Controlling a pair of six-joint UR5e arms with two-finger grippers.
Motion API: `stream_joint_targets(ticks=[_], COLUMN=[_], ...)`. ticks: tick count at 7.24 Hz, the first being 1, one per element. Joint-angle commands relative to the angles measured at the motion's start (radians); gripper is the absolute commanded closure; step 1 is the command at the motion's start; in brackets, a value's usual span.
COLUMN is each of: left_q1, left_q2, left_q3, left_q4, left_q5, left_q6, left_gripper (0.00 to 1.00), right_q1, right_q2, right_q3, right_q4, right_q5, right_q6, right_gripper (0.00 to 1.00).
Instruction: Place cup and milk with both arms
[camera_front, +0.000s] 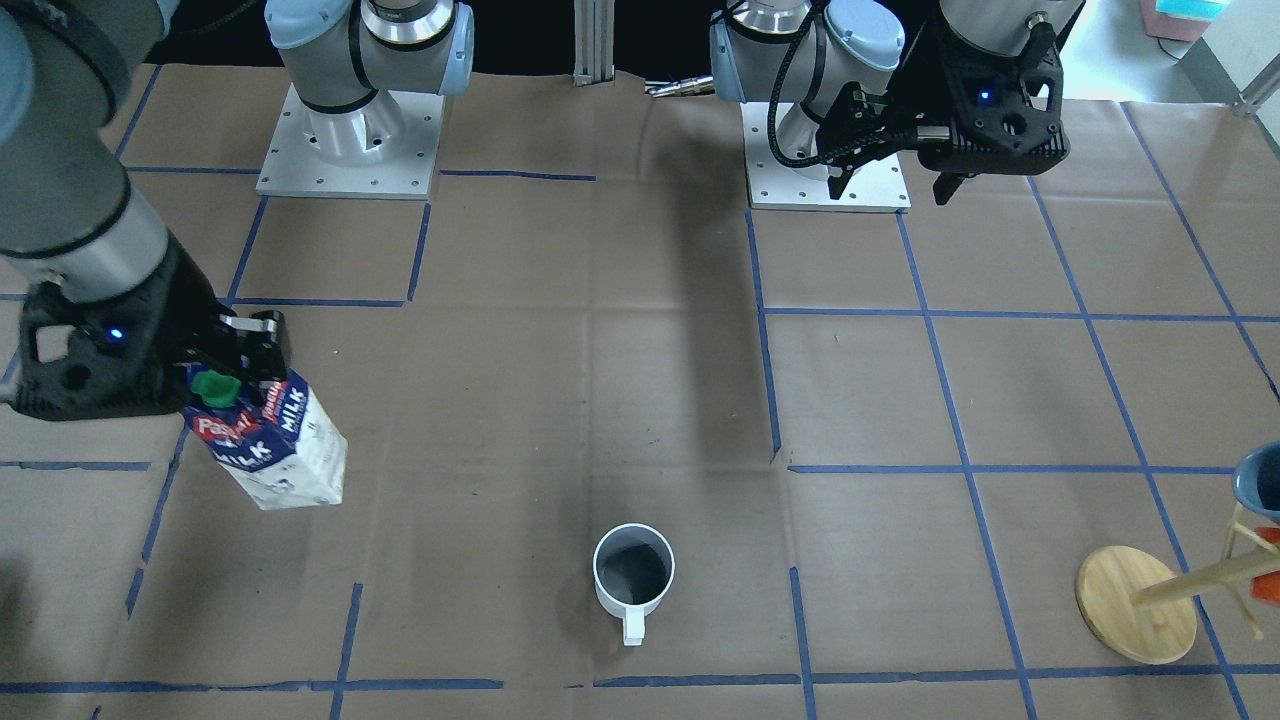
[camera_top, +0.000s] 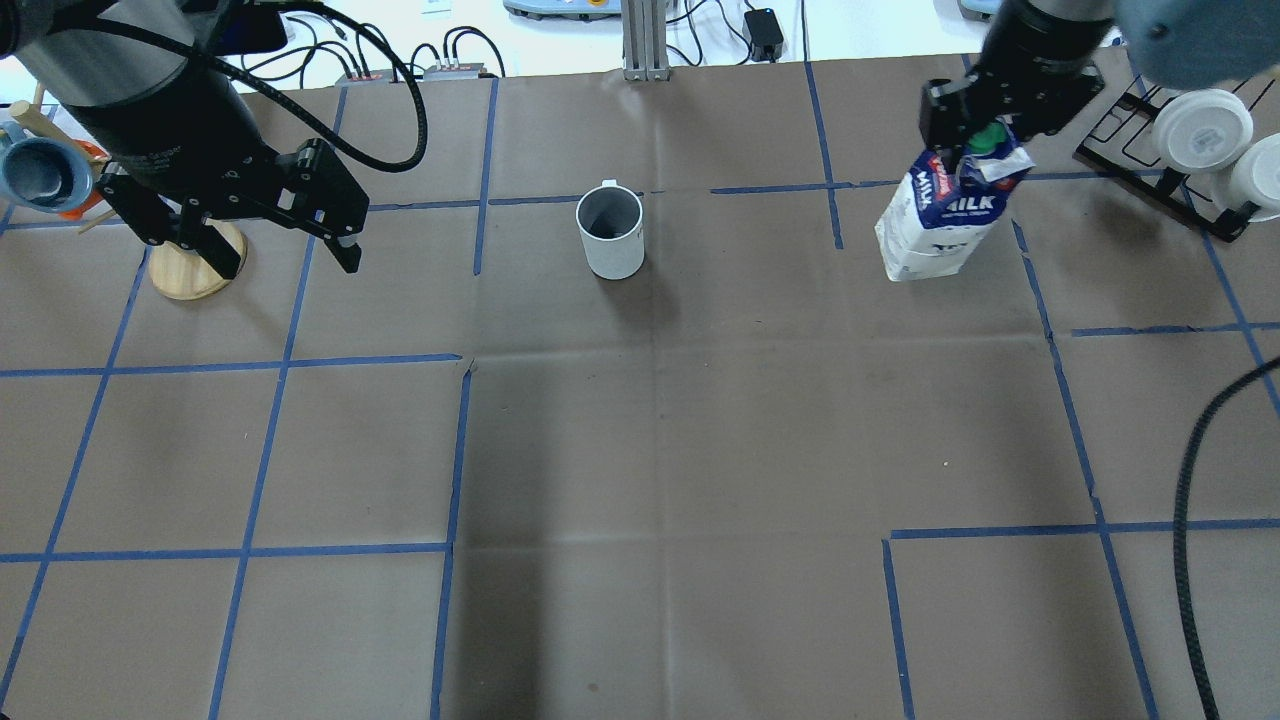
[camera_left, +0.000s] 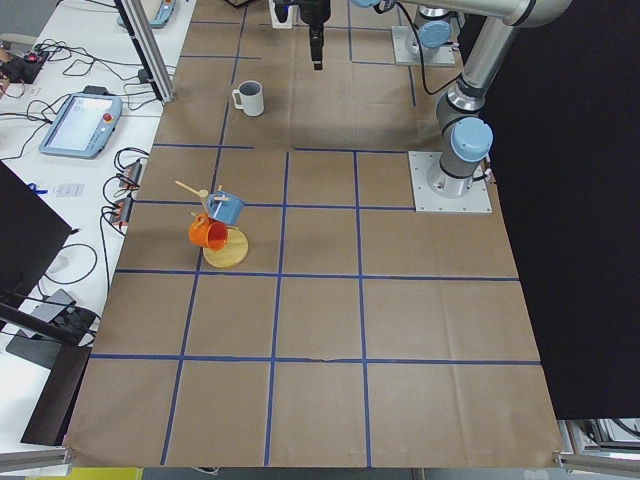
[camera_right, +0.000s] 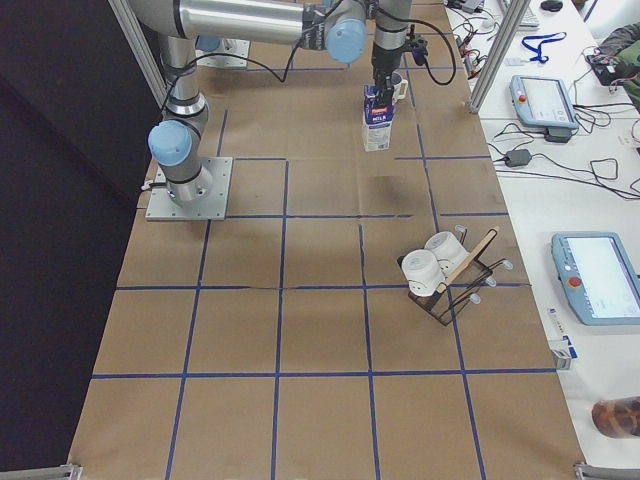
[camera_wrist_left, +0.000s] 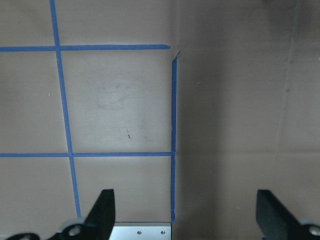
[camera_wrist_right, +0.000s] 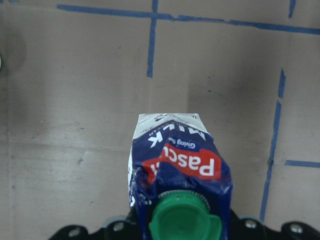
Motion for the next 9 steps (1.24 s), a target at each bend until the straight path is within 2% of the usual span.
stream_joint_targets(ticks=[1,3,4,8,9], left_q1=[-0.002,-0.004,-0.004,-0.008,-0.008], left_q2=[0.001,-0.001,-0.001,-0.008,-0.007], left_q3=[-0.002,-0.002,-0.002,0.000,0.000], left_q4=[0.010,0.012,0.012,0.030,0.030], left_q5=[0.000,0.001,0.001,0.000,0.000], left_q6=[0.007,0.009,0.016,0.035,0.033], left_gripper=[0.00,0.00,0.00,0.00,0.00], right_q1=[0.181,0.244,0.266,0.308,0.308], right_q2=[0.253,0.402,0.448,0.490,0.493], right_q3=[-0.283,-0.457,-0.497,-0.502,-0.502], right_q4=[0.045,0.080,0.084,0.084,0.084], right_q5=[0.000,0.004,0.004,0.007,0.007], right_q6=[0.200,0.263,0.306,0.355,0.356], right_gripper=[0.51,0.51,0.51,0.51,0.16])
